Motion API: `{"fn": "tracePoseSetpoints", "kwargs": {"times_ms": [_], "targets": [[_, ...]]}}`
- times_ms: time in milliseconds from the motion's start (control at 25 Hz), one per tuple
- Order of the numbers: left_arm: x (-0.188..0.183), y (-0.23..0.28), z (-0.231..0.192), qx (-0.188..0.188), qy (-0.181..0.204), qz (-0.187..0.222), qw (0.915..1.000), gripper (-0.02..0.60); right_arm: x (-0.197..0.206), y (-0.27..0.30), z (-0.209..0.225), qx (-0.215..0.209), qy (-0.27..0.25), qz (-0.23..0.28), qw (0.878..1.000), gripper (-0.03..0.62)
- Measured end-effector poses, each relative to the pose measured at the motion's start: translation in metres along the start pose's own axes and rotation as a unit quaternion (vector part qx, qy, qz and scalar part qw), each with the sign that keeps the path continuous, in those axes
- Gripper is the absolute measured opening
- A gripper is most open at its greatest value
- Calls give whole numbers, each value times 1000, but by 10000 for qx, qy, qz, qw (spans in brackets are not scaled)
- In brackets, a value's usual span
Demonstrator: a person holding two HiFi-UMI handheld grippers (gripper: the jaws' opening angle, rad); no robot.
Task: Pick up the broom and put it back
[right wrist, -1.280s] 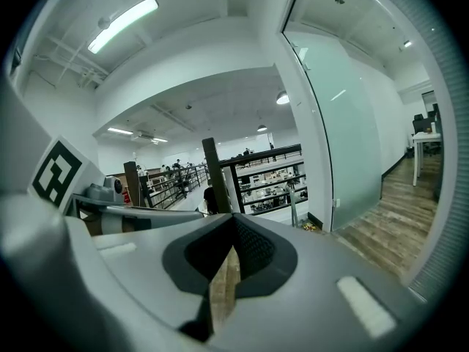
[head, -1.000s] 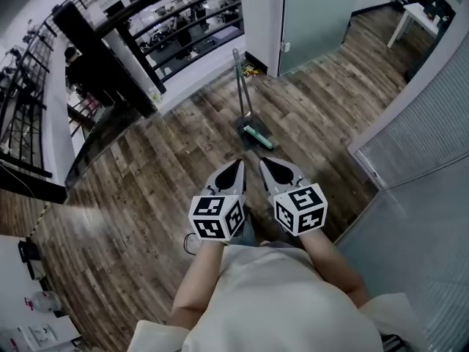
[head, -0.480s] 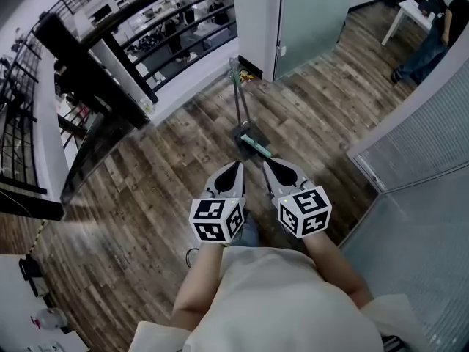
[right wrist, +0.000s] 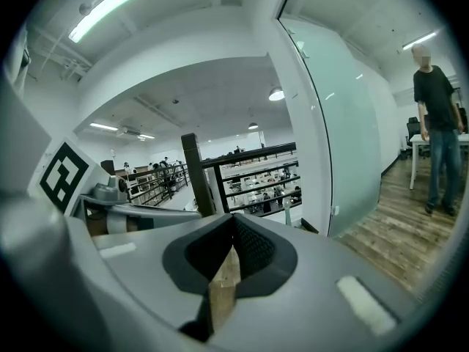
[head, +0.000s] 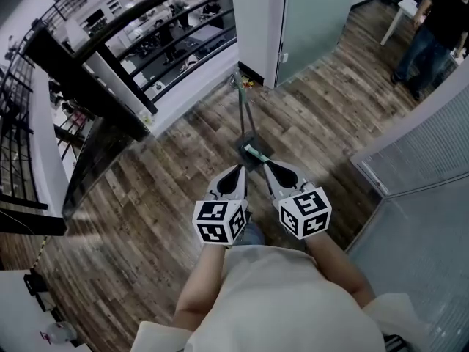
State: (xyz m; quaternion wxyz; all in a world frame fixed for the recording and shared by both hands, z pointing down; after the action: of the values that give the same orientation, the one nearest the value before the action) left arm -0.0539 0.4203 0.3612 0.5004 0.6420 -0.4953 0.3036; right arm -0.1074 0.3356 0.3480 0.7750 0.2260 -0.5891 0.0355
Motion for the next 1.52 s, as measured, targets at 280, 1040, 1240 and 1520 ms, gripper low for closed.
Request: {"fn": "tracePoseSetpoints", "kwargs": {"times_ms": [280, 1040, 1240, 1520], "targets": [[-25, 30, -36, 114, 16, -34, 9999, 5, -19, 46, 5, 38, -8, -15, 10000, 6], [-63, 89, -125, 311, 93, -118, 9994, 5, -41, 145, 30, 379, 69, 47, 9992, 6], [-64, 100, -132, 362, 103, -177, 9991, 6, -40, 153, 47, 521, 154, 10, 9985, 6], [-62, 124, -144, 326, 83, -303, 9990, 6, -34, 165, 75, 662, 210, -183, 9974, 8]]}}
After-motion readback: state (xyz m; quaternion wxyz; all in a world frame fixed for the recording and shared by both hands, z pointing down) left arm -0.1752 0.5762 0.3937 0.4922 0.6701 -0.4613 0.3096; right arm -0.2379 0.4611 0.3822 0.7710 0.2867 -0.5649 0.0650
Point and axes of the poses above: the fingertips, and each gripper's own axes: y forward along the fingers, z to its right, x out of its underside, the point moved 4 cm from there along -y, backward along the fingers
